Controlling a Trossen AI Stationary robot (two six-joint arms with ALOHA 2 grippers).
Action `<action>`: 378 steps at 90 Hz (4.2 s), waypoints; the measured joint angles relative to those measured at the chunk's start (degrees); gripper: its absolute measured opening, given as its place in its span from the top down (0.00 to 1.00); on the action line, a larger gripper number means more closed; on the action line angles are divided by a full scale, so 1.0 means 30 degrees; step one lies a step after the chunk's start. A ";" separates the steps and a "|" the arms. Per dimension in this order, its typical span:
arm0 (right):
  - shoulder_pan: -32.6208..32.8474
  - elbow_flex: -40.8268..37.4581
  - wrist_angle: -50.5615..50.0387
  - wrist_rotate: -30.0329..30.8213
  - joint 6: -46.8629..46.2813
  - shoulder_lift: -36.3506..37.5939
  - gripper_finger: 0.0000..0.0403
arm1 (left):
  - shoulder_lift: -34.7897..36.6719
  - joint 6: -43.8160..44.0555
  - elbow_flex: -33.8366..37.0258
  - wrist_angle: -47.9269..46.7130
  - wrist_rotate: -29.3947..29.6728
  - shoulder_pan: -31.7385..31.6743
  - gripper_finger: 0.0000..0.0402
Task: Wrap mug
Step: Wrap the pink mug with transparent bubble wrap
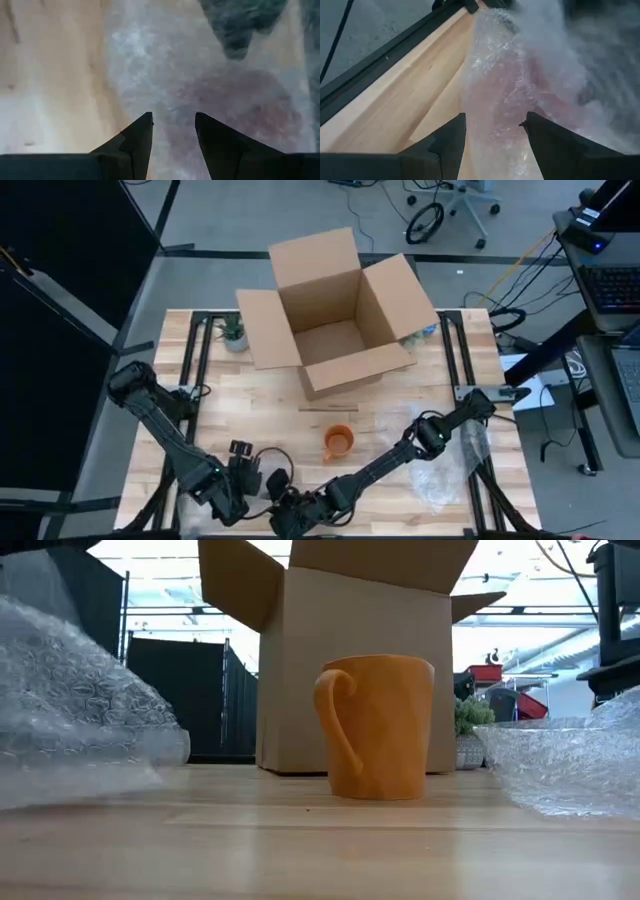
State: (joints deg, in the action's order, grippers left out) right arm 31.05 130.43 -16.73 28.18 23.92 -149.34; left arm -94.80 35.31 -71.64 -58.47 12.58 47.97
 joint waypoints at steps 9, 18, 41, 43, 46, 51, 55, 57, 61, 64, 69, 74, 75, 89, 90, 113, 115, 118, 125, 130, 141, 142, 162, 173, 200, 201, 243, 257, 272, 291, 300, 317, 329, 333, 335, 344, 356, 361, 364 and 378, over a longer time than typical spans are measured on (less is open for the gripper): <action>0.0027 0.0000 0.0000 -0.0005 -0.0044 0.0024 0.52 | 0.0016 -0.0005 0.1266 0.1934 -0.0349 -0.0107 0.66; 0.0034 0.0007 0.0000 -0.0005 -0.0116 0.0029 0.52 | 0.0029 0.0012 0.2369 0.3963 -0.0405 -0.0254 0.66; -0.0010 0.0007 0.0000 0.0010 -0.0241 0.0046 0.52 | -0.0015 -0.0044 0.4114 0.6315 -0.0170 -0.0663 0.66; -0.0014 0.0007 -0.0004 0.0010 -0.0232 0.0055 0.52 | -0.0015 -0.0115 0.4305 0.6613 -0.0171 -0.0706 0.66; -0.0014 0.0007 -0.0007 0.0043 -0.0156 0.0061 0.52 | -0.0015 -0.0282 0.4560 0.6995 -0.0170 -0.0757 0.66; 0.0004 0.0007 -0.0006 0.0168 0.0157 0.0066 0.52 | -0.0108 -0.0373 0.4837 0.7486 -0.0185 -0.0845 0.66; 0.0101 0.0007 -0.0064 0.0321 0.0479 0.0114 0.52 | -0.0117 -0.0379 0.4916 0.7674 -0.0227 -0.0943 0.66; 0.0151 0.0007 -0.0082 0.0480 0.0673 0.0132 0.52 | -0.0117 -0.0415 0.4951 0.7759 -0.0247 -0.0966 0.66; 0.0291 0.0007 -0.0049 0.0998 0.1062 0.0177 0.52 | -0.0124 -0.0504 0.4978 0.7895 -0.0242 -0.0984 0.66; 0.0421 0.0007 0.0010 0.1567 0.1468 0.0237 0.52 | -0.0124 -0.0534 0.4987 0.7952 -0.0235 -0.0984 0.66; 0.0610 0.0044 0.0190 0.2422 0.2428 0.0299 0.52 | -0.0138 -0.0564 0.4985 0.7991 -0.0210 -0.0984 0.66; 0.0751 0.0044 0.0673 0.2915 0.3552 0.0313 0.52 | -0.0146 -0.0619 0.4985 0.8002 -0.0195 -0.0976 0.66; 0.0766 0.0044 0.0755 0.2945 0.3751 0.0313 0.52 | -0.0146 -0.0651 0.4985 0.8008 -0.0199 -0.0976 0.66; 0.0504 0.0044 0.0953 0.1960 0.4773 0.0313 0.52 | -0.0160 -0.1047 0.5001 0.8167 -0.0269 -0.0984 0.66; 0.0492 0.0044 0.0958 0.1979 0.4850 0.0313 0.52 | -0.0160 -0.1040 0.5006 0.8172 -0.0271 -0.0984 0.66; -0.0239 0.0044 0.1049 -0.0777 0.4448 0.0225 0.52 | -0.0138 -0.1481 0.5029 0.8377 -0.0608 -0.0842 0.66; -0.0353 0.0044 0.1041 -0.0993 0.4345 0.0198 0.52 | -0.0138 -0.1519 0.5029 0.8377 -0.0673 -0.0864 0.66; -0.0515 0.0044 0.0941 -0.1080 0.4227 0.0163 0.52 | -0.0138 -0.1523 0.5029 0.8377 -0.0713 -0.0911 0.66; -0.0727 0.0051 0.0745 -0.1459 0.4093 0.0062 0.52 | -0.0138 -0.1499 0.5063 0.8257 -0.0768 -0.0969 0.66; -0.0762 0.0051 0.0567 -0.1550 0.3885 0.0044 0.52 | -0.0137 -0.1545 0.5043 0.8310 -0.0877 -0.0984 0.66; -0.0933 0.0099 -0.0204 -0.2831 0.3664 0.0081 0.52 | -0.0016 -0.1515 0.5058 0.8231 -0.1017 -0.0998 0.66; -0.0944 0.0105 -0.0266 -0.2929 0.3666 0.0090 0.52 | 0.0009 -0.1515 0.5058 0.8231 -0.1025 -0.0998 0.66; -0.0927 0.0136 -0.0498 -0.3093 0.4156 0.0112 0.52 | 0.0585 -0.1387 0.4145 0.6685 -0.1665 -0.0984 0.66; -0.0880 0.0150 -0.0408 -0.2934 0.4272 0.0146 0.52 | 0.0828 -0.1401 0.3072 0.4739 -0.1767 -0.0947 0.66; -0.0888 0.0060 -0.0620 -0.2711 0.4249 0.0101 0.52 | 0.0973 -0.1361 0.2195 0.1654 -0.1309 -0.0949 0.66; -0.0862 0.0051 -0.0677 -0.2817 0.4240 0.0087 0.52 | 0.1006 -0.1385 0.2182 0.1636 -0.1298 -0.0939 0.66; -0.0416 -0.0066 0.0485 -0.1003 0.5345 -0.0145 0.52 | 0.1093 -0.0284 0.2020 0.0370 -0.1707 -0.1020 0.66; -0.0102 -0.0044 0.2239 0.0369 0.7015 -0.0066 0.52 | 0.1071 -0.0373 0.1551 0.0338 -0.1838 -0.1013 0.66; 0.0085 -0.0029 0.3290 0.1146 0.8344 -0.0036 0.52 | 0.1056 -0.0386 0.1503 0.0363 -0.1860 -0.1013 0.66; -0.0129 -0.0029 0.4116 0.1012 0.8554 0.0000 0.52 | 0.1056 -0.0379 0.1503 0.0386 -0.1889 -0.0998 0.66; -0.0330 0.0000 0.4651 0.0432 0.8888 0.0000 0.52 | 0.1049 -0.0524 0.1503 0.0727 -0.1911 -0.0998 0.66; -0.0748 0.0058 0.3697 -0.1011 0.7312 -0.0335 0.52 | 0.1013 -0.0437 0.1532 0.0581 -0.2057 -0.0998 0.66; -0.0780 0.0080 0.2926 -0.1323 0.6474 -0.0386 0.52 | 0.1005 -0.0392 0.1539 0.0518 -0.2093 -0.1020 0.66; -0.0807 0.0080 0.2580 -0.1441 0.6201 -0.0379 0.52 | 0.1005 -0.0379 0.1539 0.0388 -0.2108 -0.1020 0.66; -0.0816 0.0080 0.2403 -0.1453 0.6040 -0.0379 0.52 | 0.1005 -0.0374 0.1539 0.0339 -0.2108 -0.1030 0.66; -0.0818 0.0080 0.1715 -0.1837 0.5745 -0.0379 0.52 | 0.0984 -0.0345 0.1235 -0.0601 -0.2089 -0.1107 0.66; -0.0847 0.0080 0.1340 -0.2386 0.5336 -0.0364 0.52 | 0.1020 0.0095 0.0533 -0.2008 -0.1650 -0.1093 0.66; -0.0847 0.0064 0.1222 -0.2584 0.5136 -0.0438 0.52 | 0.1101 0.0095 0.0029 -0.2267 -0.1407 -0.1108 0.66; -0.0840 0.0037 0.1149 -0.2590 0.5129 -0.0485 0.52 | 0.1150 0.0102 -0.0256 -0.2568 -0.1329 -0.1129 0.66; -0.0853 0.0007 0.1105 -0.2571 0.5064 -0.0510 0.52 | 0.1686 0.0096 -0.1439 -0.2792 -0.1036 -0.1096 0.66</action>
State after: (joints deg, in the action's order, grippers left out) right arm 28.50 130.45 -13.42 20.46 39.12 -150.87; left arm -89.75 35.60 -75.96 -66.85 9.48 44.68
